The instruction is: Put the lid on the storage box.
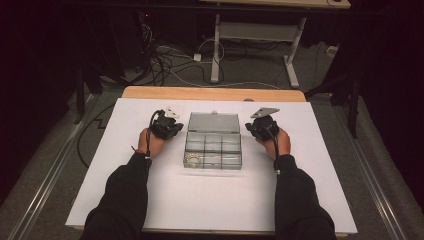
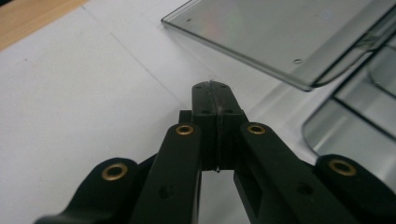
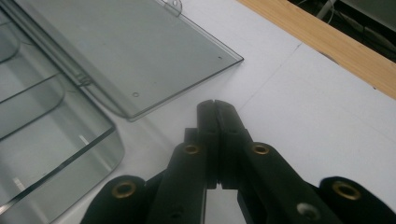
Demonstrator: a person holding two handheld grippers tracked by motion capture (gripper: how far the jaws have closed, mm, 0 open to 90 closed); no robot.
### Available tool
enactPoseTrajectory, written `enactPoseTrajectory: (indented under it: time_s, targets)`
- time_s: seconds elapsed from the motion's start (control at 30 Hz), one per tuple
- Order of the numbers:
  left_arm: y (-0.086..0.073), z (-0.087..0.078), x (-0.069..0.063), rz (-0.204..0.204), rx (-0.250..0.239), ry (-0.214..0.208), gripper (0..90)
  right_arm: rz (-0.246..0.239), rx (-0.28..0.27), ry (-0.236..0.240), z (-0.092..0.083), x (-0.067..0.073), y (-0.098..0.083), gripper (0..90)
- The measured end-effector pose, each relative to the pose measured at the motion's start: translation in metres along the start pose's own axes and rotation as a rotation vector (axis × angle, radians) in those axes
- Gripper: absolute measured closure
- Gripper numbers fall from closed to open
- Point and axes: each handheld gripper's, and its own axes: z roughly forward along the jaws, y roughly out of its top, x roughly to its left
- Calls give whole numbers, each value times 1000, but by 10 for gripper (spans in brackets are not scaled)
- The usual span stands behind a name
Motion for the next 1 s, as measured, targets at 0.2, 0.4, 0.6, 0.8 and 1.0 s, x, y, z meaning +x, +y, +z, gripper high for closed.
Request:
enactPoseTrajectory:
  time_s: [0.2,0.4,0.6,0.8,1.0]
  targets:
    - [0,5,1,-12,-3,-1,872,-4,56,8,17,-2,3,900]
    - [8,9,-3,-16,8,-33,873,-10,83,15,31,-2,3,900]
    - [14,15,-12,-20,4,-35,873,13,60,49,34,-4,4,900]
    - [14,15,-11,-34,3,-44,873,17,56,61,36,-1,6,900]
    - [15,15,-13,-35,-8,-35,873,21,48,61,35,1,8,900]
